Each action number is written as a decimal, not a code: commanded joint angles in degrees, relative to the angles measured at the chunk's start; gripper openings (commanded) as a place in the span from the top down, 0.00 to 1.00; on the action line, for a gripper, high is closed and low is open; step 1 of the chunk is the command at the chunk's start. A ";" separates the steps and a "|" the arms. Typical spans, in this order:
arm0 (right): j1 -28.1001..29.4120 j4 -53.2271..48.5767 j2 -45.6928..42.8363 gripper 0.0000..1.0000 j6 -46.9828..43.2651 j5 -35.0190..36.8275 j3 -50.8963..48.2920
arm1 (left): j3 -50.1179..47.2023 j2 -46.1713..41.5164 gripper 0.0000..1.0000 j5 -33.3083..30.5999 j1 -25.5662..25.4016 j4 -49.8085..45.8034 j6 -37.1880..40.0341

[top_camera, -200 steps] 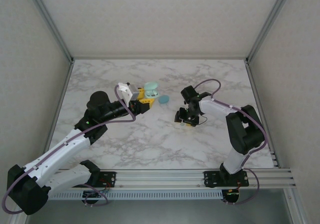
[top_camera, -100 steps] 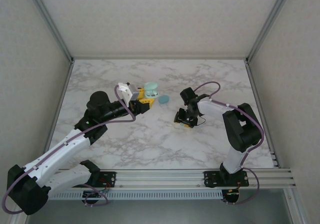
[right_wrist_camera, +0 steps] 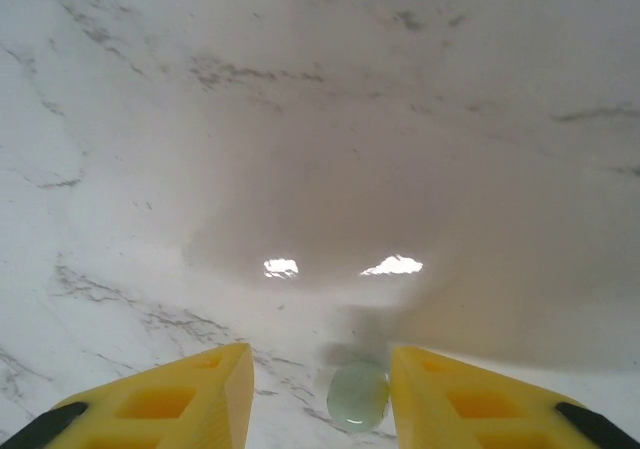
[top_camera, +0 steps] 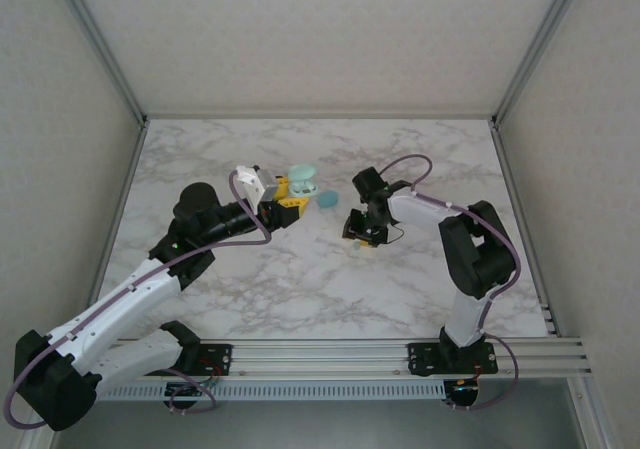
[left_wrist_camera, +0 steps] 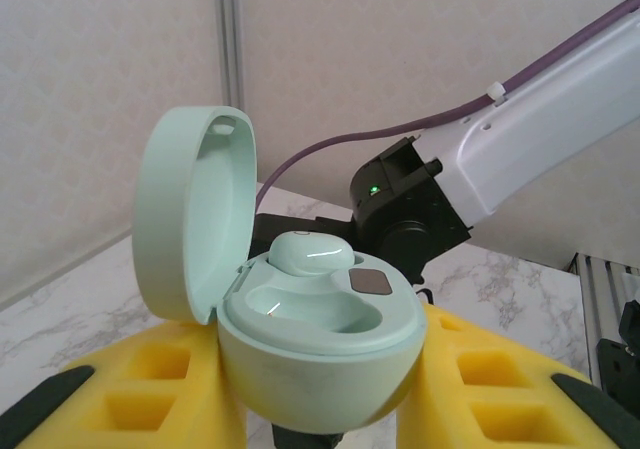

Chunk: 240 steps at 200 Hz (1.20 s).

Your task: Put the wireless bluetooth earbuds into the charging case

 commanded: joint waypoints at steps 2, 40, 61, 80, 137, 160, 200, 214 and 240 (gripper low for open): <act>0.94 -2.51 1.96 0.59 -1.70 -0.57 2.75 | 0.57 -0.76 0.80 -0.13 -0.46 0.40 0.34; 1.90 -3.83 3.72 0.59 -2.83 -1.40 4.86 | 0.65 -0.67 0.80 -0.15 -0.46 0.43 0.27; 2.12 -4.75 2.69 0.57 -2.75 2.20 4.89 | 0.66 -0.61 0.80 -0.22 -0.46 0.41 0.39; 2.12 -6.20 2.84 0.56 -2.91 3.53 5.65 | 0.75 -0.46 0.80 -0.05 -0.47 0.41 0.30; 2.87 -4.66 4.68 0.59 -1.96 -0.40 5.56 | 0.66 -0.37 0.80 -0.04 -0.53 0.57 0.33; 3.30 -4.58 5.71 0.59 -1.60 -0.13 5.77 | 0.57 -0.57 0.80 -0.19 -0.46 0.32 0.40; 4.06 -3.67 5.57 0.63 -2.26 -0.95 6.54 | 0.57 -0.77 0.80 -0.39 -0.46 -0.12 0.61; 4.35 -4.39 5.44 0.65 -2.56 -0.35 7.55 | 0.53 -0.82 0.80 -0.39 -0.47 -0.04 0.61; 4.70 -4.77 5.57 0.65 -2.44 0.35 8.90 | 0.58 -0.77 0.80 -0.31 -0.47 0.13 0.35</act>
